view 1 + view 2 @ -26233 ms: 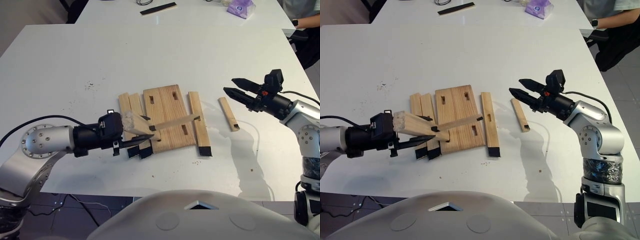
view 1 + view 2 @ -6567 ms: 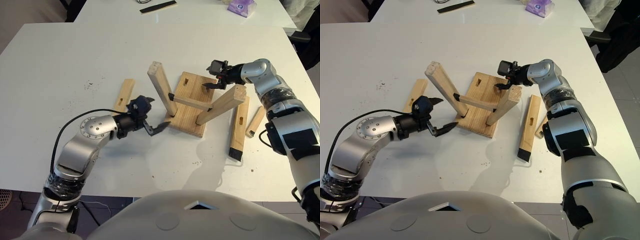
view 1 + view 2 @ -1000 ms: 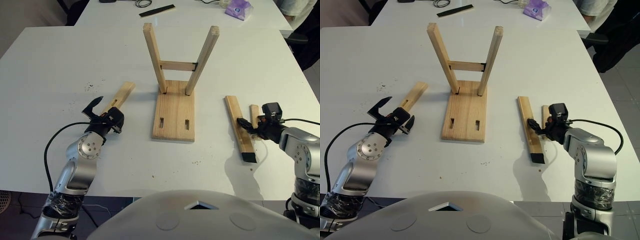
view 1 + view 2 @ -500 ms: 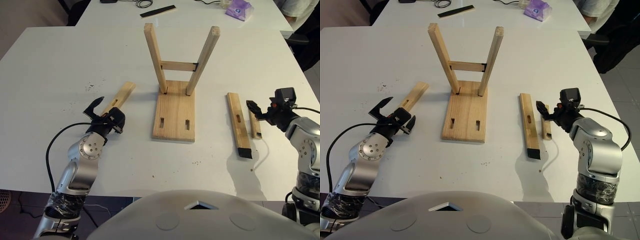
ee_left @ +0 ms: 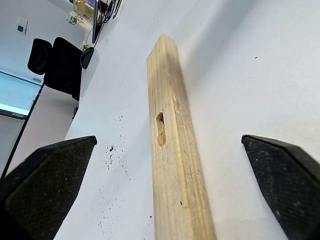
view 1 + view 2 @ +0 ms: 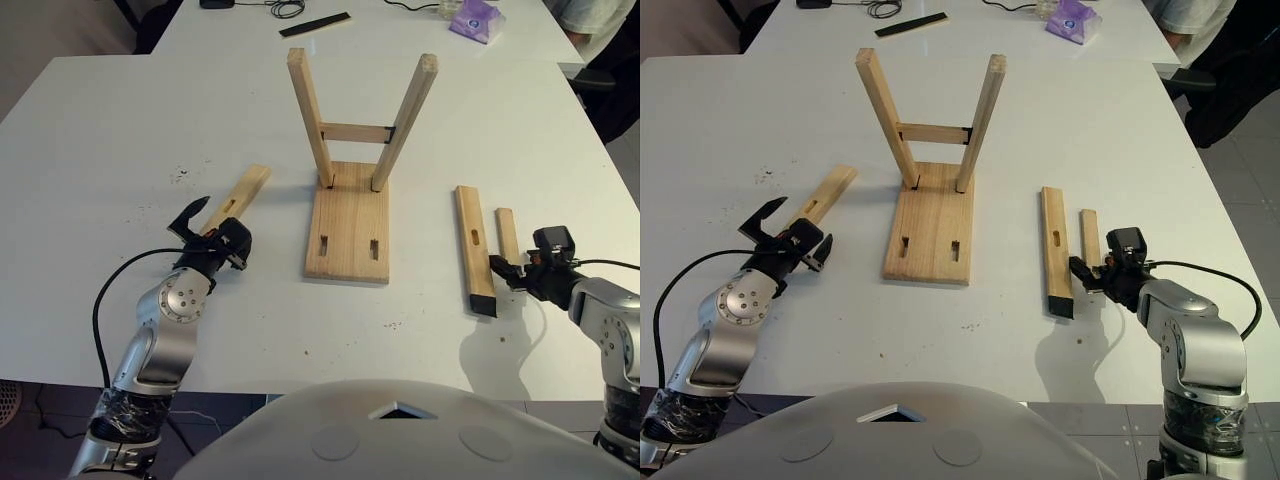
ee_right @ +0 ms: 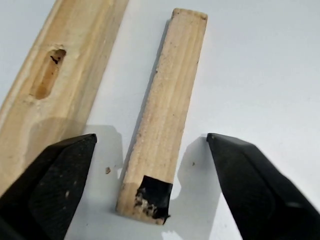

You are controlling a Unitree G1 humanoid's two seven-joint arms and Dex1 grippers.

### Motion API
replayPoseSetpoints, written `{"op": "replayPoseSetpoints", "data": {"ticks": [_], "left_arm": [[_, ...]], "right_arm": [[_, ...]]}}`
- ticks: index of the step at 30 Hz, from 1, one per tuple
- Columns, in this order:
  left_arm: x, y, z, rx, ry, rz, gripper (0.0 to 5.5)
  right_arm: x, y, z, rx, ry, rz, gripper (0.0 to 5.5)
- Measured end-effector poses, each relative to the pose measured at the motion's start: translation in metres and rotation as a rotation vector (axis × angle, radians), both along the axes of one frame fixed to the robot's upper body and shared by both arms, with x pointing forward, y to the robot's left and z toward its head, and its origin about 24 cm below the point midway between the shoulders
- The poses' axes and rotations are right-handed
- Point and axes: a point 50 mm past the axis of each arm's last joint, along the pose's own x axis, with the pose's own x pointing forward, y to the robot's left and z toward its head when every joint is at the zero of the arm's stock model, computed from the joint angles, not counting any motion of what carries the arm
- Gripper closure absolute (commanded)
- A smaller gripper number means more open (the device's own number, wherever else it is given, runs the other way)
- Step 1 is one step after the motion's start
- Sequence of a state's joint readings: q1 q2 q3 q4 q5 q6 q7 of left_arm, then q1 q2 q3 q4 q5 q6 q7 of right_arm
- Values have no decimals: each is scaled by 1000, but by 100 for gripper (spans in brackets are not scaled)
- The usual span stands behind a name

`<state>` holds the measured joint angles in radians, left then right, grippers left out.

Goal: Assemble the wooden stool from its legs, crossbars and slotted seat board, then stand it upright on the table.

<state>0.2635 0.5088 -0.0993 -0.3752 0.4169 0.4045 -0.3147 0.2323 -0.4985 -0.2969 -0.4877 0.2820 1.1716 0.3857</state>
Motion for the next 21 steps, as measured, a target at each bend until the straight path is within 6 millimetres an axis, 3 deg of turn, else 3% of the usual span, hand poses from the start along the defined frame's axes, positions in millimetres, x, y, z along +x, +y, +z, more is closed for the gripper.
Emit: {"op": "replayPoseSetpoints", "data": {"ticks": [4, 15, 21], "left_arm": [[-4, -15, -3, -179, 38, -2, 10], [-2, -14, -1, -225, 46, 23, 10], [-1, -14, -1, -237, 44, 27, 10]], "right_arm": [[12, -3, 3, 17, -3, -48, 268], [20, -1, 5, 53, 7, -50, 418], [26, 4, 7, 95, 5, -36, 420]]}}
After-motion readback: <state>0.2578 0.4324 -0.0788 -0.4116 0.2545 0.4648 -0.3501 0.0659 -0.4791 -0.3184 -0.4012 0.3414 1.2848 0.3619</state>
